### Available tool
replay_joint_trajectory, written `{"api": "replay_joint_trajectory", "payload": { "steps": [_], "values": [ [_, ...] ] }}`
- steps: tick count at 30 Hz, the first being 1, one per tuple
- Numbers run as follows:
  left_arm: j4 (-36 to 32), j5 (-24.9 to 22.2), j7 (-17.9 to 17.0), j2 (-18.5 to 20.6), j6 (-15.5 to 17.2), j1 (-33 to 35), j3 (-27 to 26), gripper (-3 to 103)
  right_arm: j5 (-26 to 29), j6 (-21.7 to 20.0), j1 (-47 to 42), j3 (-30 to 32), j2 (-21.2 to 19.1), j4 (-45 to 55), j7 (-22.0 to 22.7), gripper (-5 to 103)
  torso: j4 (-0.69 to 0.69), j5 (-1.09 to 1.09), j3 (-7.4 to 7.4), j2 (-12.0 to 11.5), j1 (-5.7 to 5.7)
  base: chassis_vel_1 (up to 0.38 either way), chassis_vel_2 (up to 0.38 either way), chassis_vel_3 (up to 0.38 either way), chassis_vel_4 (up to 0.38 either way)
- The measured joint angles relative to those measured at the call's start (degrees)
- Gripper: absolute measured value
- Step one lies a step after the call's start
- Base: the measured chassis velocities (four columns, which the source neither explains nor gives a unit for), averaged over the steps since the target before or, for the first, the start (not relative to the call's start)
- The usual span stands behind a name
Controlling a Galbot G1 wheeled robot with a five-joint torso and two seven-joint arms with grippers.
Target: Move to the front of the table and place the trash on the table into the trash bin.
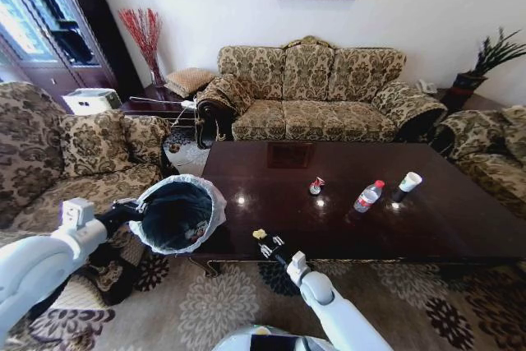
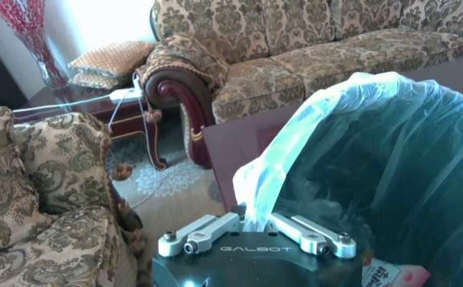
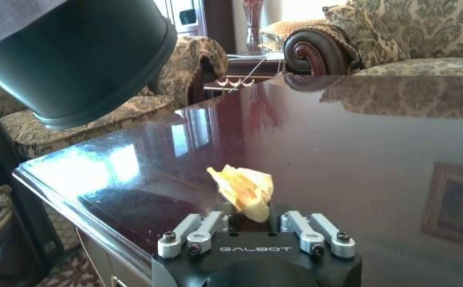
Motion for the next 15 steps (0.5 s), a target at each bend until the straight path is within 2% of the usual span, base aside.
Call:
{"api": "replay_joint_trajectory", "payload": {
  "steps": [1,2,4,6,8,9,15],
  "values": [
    [-0.02,0.00,0.01,-0.04,-0.02,0.01,0.00,0,0.09,0.00,-0.04,0.01,-0.06,0.03,0.02,21,0.00,0.00,0.00,0.00,0.00,0.000,0.000,0.000,0.000],
    [-0.02,0.00,0.01,-0.04,-0.02,0.01,0.00,0,0.09,0.00,-0.04,0.01,-0.06,0.03,0.02,21,0.00,0.00,0.00,0.00,0.00,0.000,0.000,0.000,0.000],
    [-0.09,0.00,0.02,-0.09,-0.04,0.01,0.01,0,0.14,0.02,-0.17,0.06,-0.08,0.09,0.02,11,0.00,0.00,0.00,0.00,0.00,0.000,0.000,0.000,0.000],
    [-0.11,0.00,0.02,-0.11,-0.04,0.01,0.03,0,0.14,0.03,-0.25,0.08,-0.08,0.12,0.02,11,0.00,0.00,0.00,0.00,0.00,0.000,0.000,0.000,0.000],
    [-0.24,0.00,0.03,-0.12,-0.04,0.01,0.06,0,0.16,0.11,-0.60,0.21,-0.03,0.28,0.09,1,0.01,0.00,0.00,0.00,0.00,0.000,0.000,0.000,0.000],
    [-0.29,0.00,0.03,-0.12,-0.04,0.02,0.06,0,0.21,0.14,-0.70,0.25,-0.03,0.36,0.14,-2,0.01,0.00,0.00,0.00,0.00,0.000,0.000,0.000,0.000],
    [-0.64,-0.17,0.06,0.22,-0.04,0.35,-0.41,0,2.98,0.58,-2.15,1.74,-1.08,4.91,0.61,-2,0.01,0.01,0.00,0.00,0.00,0.000,0.000,0.000,0.000]
  ]
}}
